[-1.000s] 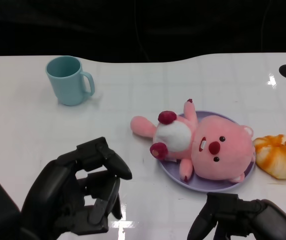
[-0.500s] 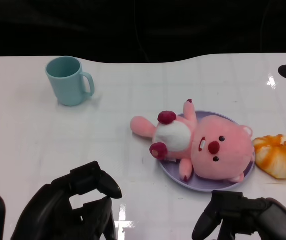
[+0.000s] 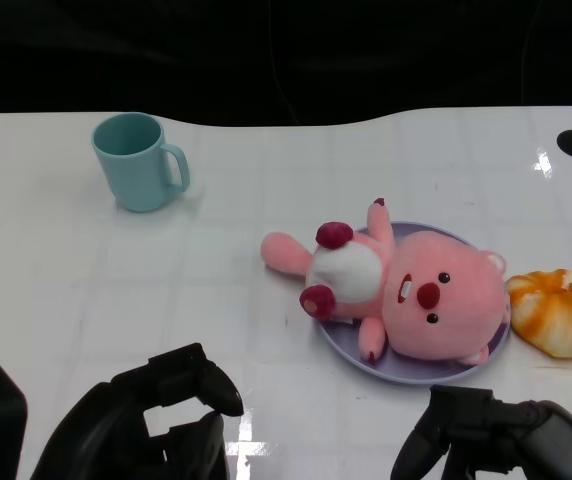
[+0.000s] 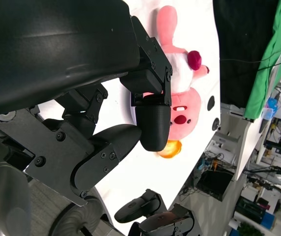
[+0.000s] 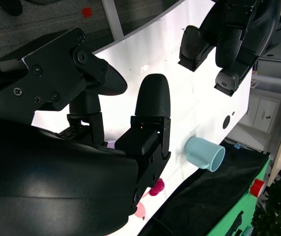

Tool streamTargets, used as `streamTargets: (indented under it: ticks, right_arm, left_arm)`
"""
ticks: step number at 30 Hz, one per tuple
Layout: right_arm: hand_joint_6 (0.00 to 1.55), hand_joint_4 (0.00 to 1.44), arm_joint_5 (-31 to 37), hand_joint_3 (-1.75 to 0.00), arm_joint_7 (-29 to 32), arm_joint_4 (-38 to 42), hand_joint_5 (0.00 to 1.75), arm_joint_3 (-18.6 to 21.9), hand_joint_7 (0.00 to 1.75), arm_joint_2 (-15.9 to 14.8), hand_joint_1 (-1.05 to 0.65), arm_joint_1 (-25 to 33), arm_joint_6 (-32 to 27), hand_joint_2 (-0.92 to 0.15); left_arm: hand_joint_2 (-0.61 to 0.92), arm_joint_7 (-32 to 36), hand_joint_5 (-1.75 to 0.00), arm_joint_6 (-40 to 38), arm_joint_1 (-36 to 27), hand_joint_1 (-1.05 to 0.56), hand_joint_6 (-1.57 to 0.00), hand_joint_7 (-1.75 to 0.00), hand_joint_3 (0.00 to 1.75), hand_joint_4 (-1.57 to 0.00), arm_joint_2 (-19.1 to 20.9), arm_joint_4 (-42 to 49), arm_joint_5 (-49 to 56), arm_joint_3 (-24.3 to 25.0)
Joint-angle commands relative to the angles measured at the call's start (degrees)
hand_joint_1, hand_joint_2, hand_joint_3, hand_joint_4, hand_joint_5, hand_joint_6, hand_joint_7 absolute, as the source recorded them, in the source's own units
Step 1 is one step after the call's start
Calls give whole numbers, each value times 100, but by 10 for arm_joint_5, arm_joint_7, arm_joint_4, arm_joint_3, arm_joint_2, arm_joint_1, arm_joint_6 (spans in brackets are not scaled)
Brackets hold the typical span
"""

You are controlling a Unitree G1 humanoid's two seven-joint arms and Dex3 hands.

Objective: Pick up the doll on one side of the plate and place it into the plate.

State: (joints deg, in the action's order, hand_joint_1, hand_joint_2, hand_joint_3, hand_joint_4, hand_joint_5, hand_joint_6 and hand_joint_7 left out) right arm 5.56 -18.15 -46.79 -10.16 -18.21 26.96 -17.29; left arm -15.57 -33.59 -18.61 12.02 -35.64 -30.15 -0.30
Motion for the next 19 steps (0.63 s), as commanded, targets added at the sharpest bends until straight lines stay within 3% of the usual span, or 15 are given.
streamTargets:
  ticks: [1, 19]
  right_arm:
    - [63, 66, -6, -104, -1, 3, 153, 7, 122, -5, -7, 1, 11, -56]
    - [62, 66, -4, -104, -2, 6, 154, 9, 122, -5, -6, -3, 12, -57]
  left_arm:
    - [40, -4, -175, -6, 5, -25, -71, -169, 132, -89, 10, 7, 0, 1]
    - [41, -2, -175, -30, 12, -25, -73, -168, 132, -89, 18, -7, -4, 3]
